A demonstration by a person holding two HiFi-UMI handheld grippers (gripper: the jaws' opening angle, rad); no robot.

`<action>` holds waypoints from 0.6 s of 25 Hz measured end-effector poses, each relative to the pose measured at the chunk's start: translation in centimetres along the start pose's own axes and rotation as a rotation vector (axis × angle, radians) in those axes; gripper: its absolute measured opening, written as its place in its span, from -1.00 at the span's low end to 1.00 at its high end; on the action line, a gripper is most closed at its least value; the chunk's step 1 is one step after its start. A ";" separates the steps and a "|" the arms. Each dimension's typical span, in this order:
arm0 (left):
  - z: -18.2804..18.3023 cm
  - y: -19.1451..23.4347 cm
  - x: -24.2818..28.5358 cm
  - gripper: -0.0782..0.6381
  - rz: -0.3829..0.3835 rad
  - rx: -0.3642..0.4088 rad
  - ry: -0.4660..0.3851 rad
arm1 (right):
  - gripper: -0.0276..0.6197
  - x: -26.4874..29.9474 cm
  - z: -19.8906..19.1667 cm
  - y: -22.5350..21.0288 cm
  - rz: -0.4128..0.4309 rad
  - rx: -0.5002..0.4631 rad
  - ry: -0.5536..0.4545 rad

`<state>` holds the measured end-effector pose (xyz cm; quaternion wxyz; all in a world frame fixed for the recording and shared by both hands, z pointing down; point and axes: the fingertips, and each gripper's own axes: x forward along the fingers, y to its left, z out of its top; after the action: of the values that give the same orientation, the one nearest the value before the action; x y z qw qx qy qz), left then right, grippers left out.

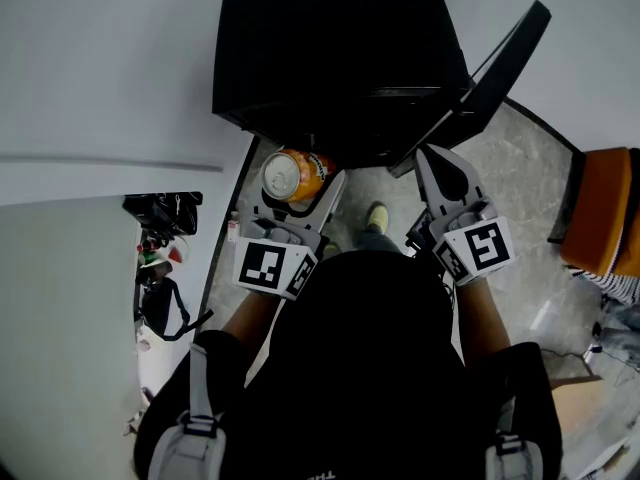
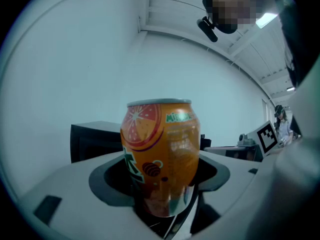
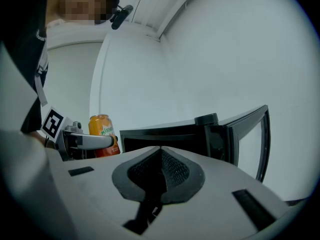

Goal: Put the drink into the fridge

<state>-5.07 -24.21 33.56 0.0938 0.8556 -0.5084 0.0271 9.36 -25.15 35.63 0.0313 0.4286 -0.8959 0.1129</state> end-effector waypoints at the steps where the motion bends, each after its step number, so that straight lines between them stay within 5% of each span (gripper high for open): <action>1: 0.0 -0.1 0.2 0.18 0.004 0.000 0.000 | -0.87 0.1 0.1 -0.1 0.007 0.002 -0.002; 15: -0.7 -1.8 1.9 0.18 0.035 0.005 0.018 | -0.87 0.2 0.7 -1.1 0.082 0.007 -0.024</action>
<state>-2.52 -24.89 34.23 0.0958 0.8466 -0.5221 0.0378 10.08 -26.11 35.17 0.0145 0.3929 -0.9126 0.1122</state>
